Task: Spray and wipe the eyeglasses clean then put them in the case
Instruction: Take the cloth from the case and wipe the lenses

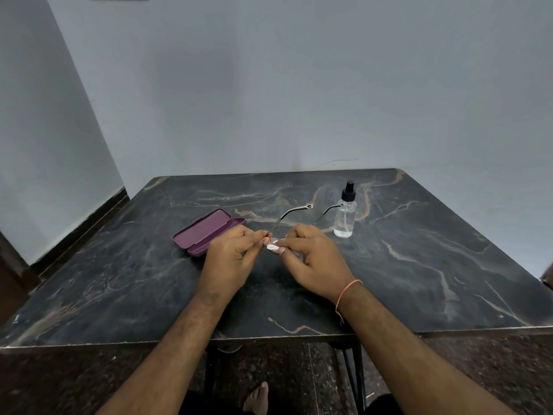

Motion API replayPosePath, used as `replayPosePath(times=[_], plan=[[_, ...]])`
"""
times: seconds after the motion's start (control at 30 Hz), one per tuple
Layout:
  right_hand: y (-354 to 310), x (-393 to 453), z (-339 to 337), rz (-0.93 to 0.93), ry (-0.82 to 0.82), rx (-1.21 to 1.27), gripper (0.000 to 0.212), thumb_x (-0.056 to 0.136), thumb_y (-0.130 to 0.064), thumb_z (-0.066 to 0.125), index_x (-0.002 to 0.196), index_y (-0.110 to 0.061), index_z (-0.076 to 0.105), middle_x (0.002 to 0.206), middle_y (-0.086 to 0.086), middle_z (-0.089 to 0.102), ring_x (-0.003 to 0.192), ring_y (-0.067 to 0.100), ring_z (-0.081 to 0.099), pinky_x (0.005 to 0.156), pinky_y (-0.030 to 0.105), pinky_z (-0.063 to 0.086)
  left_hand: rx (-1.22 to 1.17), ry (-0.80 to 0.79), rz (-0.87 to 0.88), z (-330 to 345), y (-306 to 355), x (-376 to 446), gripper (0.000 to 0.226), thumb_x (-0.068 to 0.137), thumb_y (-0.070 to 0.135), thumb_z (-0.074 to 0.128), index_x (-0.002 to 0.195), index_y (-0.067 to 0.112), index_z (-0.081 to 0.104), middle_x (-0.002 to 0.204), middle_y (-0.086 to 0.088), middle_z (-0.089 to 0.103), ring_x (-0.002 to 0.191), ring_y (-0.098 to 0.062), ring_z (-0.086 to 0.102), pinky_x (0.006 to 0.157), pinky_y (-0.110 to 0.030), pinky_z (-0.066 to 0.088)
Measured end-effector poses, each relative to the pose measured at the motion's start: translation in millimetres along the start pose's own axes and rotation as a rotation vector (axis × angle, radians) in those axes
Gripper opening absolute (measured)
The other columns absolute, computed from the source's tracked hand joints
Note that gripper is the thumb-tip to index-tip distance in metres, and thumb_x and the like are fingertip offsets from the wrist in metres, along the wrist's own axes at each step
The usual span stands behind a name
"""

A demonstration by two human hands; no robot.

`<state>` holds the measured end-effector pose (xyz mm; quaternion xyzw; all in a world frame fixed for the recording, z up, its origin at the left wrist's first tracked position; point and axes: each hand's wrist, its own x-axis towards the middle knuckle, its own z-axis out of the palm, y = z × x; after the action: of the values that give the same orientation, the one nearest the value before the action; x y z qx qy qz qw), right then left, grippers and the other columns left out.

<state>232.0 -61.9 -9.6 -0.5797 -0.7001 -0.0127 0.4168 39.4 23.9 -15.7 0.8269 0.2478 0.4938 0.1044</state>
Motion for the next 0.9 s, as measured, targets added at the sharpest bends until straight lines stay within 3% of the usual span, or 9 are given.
replayPosePath(times=[0.17,0.27,0.4,0.53,0.67,0.8,0.9], plan=[[2,0,0,0.093,0.078,-0.123,0.03,0.097,-0.036,0.057,0.11,-0.025,0.082,0.09,-0.011,0.061,0.088,0.013,0.057,0.075,0.031,0.048,-0.008,0.035,-0.033,-1,0,1,0.018,0.099,0.017,0.079,0.116,0.013,0.085,0.085,0.004,0.071,0.076,-0.015,0.071,0.066,-0.039,0.062],[3,3,-4,0.226,0.173,-0.023,0.024,0.102,-0.032,0.059,0.109,-0.025,0.081,0.089,-0.011,0.062,0.084,0.01,0.059,0.073,0.031,0.046,-0.022,0.053,-0.057,-1,0,1,0.019,0.1,0.019,0.077,0.116,0.013,0.085,0.087,0.003,0.073,0.079,-0.014,0.072,0.069,-0.039,0.063],[11,3,-10,0.486,0.342,0.111,0.024,0.104,-0.038,0.056,0.113,-0.031,0.077,0.089,-0.01,0.076,0.078,0.017,0.072,0.075,0.037,0.059,-0.064,0.061,-0.082,1,-2,1,0.018,0.101,0.019,0.076,0.115,0.013,0.086,0.097,0.004,0.079,0.092,-0.011,0.077,0.08,-0.036,0.066],[11,3,-14,0.573,0.307,0.178,0.023,0.106,-0.033,0.057,0.115,-0.029,0.078,0.085,-0.01,0.076,0.051,0.013,0.072,0.061,0.02,0.057,-0.059,0.079,-0.097,2,-2,2,0.017,0.099,0.014,0.079,0.115,0.014,0.086,0.105,0.009,0.083,0.098,0.0,0.077,0.087,-0.03,0.066],[12,2,-13,0.565,0.286,0.161,0.019,0.098,-0.032,0.067,0.112,-0.03,0.081,0.091,-0.012,0.079,0.074,0.01,0.076,0.076,0.03,0.063,-0.08,0.094,-0.123,1,1,1,0.022,0.098,0.015,0.08,0.12,0.014,0.083,0.11,0.017,0.079,0.102,0.006,0.076,0.093,-0.022,0.064],[8,0,-13,0.446,0.266,-0.025,0.024,0.095,-0.027,0.073,0.118,-0.026,0.08,0.106,-0.007,0.078,0.094,0.013,0.071,0.086,0.029,0.055,-0.076,0.111,-0.132,0,3,0,0.024,0.098,0.017,0.08,0.122,0.014,0.081,0.111,0.021,0.077,0.101,0.008,0.076,0.091,-0.02,0.064],[7,1,-9,0.363,0.22,-0.178,0.022,0.098,-0.027,0.071,0.118,-0.022,0.08,0.11,-0.002,0.076,0.099,0.019,0.07,0.083,0.027,0.046,-0.061,0.119,-0.121,-1,4,0,0.025,0.098,0.016,0.08,0.122,0.013,0.081,0.109,0.022,0.075,0.097,0.006,0.077,0.088,-0.022,0.065]])
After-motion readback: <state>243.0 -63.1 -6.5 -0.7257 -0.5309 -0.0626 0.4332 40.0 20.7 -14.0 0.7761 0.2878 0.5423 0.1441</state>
